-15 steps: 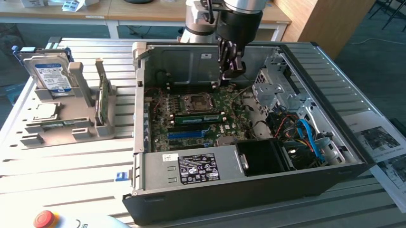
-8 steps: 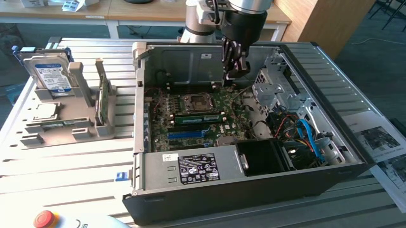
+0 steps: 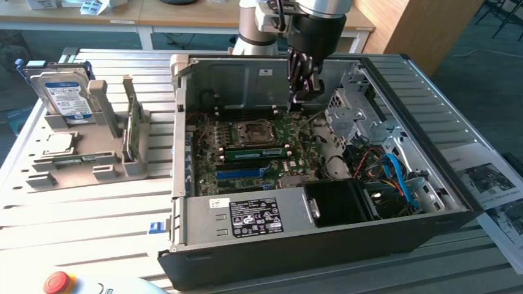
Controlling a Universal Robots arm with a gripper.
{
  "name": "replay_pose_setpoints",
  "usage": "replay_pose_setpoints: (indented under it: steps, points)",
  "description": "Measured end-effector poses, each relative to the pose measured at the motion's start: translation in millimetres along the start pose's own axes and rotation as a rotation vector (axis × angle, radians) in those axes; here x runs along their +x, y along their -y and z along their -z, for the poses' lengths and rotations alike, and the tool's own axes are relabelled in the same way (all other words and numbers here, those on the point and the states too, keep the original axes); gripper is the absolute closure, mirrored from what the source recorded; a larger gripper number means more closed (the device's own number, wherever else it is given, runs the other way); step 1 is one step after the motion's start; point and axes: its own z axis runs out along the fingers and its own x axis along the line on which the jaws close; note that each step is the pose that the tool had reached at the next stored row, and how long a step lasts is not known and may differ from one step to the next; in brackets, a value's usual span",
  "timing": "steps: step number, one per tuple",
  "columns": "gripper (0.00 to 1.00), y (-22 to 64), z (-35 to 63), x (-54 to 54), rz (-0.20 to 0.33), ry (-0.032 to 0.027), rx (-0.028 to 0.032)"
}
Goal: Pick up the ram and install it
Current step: 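Press down the ram until it locks into place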
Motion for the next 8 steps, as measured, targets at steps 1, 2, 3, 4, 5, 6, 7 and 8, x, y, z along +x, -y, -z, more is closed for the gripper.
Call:
replay_pose_setpoints:
  steps: [1,2,3,4,5,6,7,8]
  points:
    - [0.90,0.0,-0.4,0.0,0.000,0.0000,0.0000]
    - [0.90,0.0,-0.9,0.0,0.000,-0.0001,0.0000]
    - [0.90,0.0,-1.6,0.0,0.000,-0.0002,0.0000]
    - [0.90,0.0,-2.3,0.0,0.000,-0.0001,0.0000]
    - [0.90,0.1,-3.2,0.0,0.000,-0.0001,0.0000]
    - [0.90,0.1,-4.0,-0.1,0.000,-0.0001,0.0000]
    - [0.90,0.1,-4.7,-0.1,0.000,-0.0002,0.0000]
    - [0.90,0.1,-5.5,-0.1,0.000,-0.0002,0.0000]
